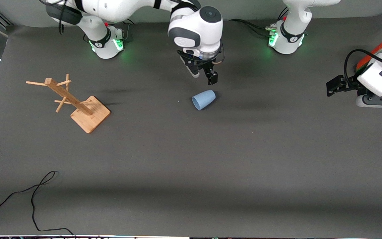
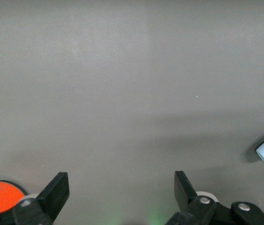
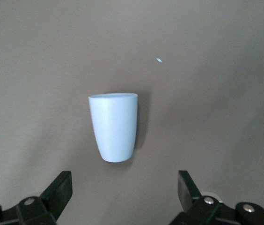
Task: Rotate and upright cup with both arms
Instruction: 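Open the right gripper, leaving the cup on its side, and raise, then retract the right gripper to the mug tree while the left gripper approaches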
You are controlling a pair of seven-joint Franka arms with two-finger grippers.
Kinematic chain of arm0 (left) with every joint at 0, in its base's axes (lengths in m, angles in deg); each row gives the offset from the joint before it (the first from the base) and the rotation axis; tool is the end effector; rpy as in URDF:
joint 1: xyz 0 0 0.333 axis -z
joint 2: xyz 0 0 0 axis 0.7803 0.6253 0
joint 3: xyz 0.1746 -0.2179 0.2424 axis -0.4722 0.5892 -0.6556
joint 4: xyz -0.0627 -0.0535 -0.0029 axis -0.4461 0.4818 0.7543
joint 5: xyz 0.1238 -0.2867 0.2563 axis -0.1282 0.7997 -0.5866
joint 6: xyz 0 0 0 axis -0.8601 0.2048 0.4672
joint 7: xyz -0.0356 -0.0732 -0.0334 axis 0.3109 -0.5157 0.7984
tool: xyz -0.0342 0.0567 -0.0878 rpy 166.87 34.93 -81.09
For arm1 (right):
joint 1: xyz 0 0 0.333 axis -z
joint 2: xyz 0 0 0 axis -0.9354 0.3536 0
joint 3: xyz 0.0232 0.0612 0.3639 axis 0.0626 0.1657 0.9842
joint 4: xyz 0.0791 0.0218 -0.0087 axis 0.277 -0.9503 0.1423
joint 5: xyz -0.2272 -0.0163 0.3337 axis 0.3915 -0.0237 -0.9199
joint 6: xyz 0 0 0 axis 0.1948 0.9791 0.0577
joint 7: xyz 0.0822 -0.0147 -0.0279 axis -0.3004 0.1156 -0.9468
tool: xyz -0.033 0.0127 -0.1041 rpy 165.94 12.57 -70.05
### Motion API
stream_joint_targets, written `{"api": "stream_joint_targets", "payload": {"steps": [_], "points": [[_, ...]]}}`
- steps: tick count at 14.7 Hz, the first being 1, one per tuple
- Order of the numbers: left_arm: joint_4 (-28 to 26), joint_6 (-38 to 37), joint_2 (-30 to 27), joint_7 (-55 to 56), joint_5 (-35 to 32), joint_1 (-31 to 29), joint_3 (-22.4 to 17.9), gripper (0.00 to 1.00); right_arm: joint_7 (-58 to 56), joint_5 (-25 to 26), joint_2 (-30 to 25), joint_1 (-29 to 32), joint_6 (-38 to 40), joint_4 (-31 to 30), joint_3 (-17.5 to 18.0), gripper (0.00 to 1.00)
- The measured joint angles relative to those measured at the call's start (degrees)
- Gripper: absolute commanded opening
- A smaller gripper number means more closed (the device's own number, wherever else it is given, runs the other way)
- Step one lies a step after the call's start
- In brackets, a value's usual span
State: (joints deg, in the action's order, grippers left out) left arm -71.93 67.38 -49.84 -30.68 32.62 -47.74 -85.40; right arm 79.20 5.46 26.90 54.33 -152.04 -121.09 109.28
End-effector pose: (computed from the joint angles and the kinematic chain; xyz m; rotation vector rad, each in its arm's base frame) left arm 0.5552 -0.0518 0.6372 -3.1187 0.0904 0.1170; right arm 0.3760 0.5898 0.3991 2.7339 -1.5047 0.0758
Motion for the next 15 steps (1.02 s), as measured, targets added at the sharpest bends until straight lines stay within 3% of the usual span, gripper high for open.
{"api": "stream_joint_targets", "payload": {"steps": [2,4,11,13,15], "points": [[-0.02,-0.27,0.0,1.15,0.01,0.86,0.03,1.0,-10.68,-3.6,-3.12,2.6,0.42,0.32,-0.34,1.0],[-0.05,-0.49,0.01,3.67,0.04,2.09,0.08,1.0,-21.91,-8.69,-7.21,4.11,0.58,0.51,-3.78,1.0],[-0.49,-0.51,0.8,14.09,0.07,8.96,0.26,1.0,-63.01,-32.51,-23.81,4.38,0.67,1.05,-29.47,1.0],[-0.6,-0.37,1.48,17.35,0.06,10.97,0.26,1.0,-73.73,-36.99,-27.12,4.36,2.18,1.07,-36.22,1.0],[-0.6,-0.1,2.23,21.01,0.04,13.19,0.26,1.0,-83.08,-38.37,-29.88,4.4,5.53,1.06,-41.37,1.0]]}}
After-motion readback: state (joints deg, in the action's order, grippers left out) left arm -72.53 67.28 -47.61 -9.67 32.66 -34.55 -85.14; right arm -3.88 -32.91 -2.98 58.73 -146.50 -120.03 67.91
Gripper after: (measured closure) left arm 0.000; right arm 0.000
